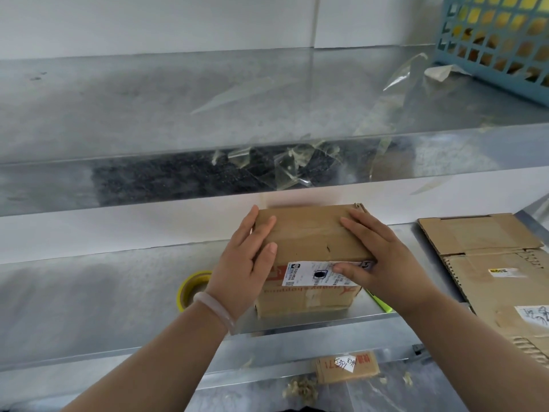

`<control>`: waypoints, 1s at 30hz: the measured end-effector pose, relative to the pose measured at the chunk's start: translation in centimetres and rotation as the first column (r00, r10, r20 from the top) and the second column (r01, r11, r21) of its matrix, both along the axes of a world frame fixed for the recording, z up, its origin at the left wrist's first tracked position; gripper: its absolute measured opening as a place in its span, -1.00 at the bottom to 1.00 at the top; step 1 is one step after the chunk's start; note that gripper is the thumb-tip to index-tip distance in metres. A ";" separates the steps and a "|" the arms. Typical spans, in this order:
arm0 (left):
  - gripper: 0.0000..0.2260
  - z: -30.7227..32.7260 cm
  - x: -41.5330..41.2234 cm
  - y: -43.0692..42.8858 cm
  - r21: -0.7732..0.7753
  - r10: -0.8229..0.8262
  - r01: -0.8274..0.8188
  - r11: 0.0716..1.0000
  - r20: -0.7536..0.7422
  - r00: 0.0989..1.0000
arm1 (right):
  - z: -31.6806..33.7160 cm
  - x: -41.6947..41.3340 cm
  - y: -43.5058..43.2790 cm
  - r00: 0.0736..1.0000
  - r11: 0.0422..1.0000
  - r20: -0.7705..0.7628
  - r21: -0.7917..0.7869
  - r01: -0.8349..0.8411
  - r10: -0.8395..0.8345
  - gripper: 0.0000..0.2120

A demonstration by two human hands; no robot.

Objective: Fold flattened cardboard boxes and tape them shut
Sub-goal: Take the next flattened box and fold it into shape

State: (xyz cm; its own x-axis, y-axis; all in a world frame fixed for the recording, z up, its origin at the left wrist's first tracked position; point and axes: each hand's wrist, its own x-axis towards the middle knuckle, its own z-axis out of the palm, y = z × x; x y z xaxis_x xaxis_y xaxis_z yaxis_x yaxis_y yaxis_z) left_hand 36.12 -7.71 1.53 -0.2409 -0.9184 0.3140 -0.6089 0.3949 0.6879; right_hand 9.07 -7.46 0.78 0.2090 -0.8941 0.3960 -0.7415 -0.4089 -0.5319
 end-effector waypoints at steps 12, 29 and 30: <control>-0.48 -0.5 1.7 -1.1 -0.042 -0.025 0.031 0.999 0.118 0.993 | 0.0 1.1 -0.8 1.000 0.998 -0.012 0.060 0.007 -0.007 -0.22; -0.38 1.0 3.1 -1.3 0.072 -0.132 0.119 0.990 0.221 0.966 | 2.5 4.4 -1.0 0.827 0.998 -0.561 -0.059 0.015 -0.045 -0.24; -0.38 0.6 3.7 -0.9 0.076 -0.088 0.077 0.994 0.155 0.984 | 2.6 4.3 -1.1 0.824 0.999 -0.565 -0.051 0.009 -0.036 -0.23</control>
State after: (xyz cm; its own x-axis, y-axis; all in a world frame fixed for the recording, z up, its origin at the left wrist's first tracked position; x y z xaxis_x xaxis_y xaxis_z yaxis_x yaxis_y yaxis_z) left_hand 39.80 -8.61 2.13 -0.3585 -0.9113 0.2023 -0.6793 0.4033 0.6131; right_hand 13.40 -8.55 3.38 0.3884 -0.8859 0.2537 -0.9161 -0.4010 0.0020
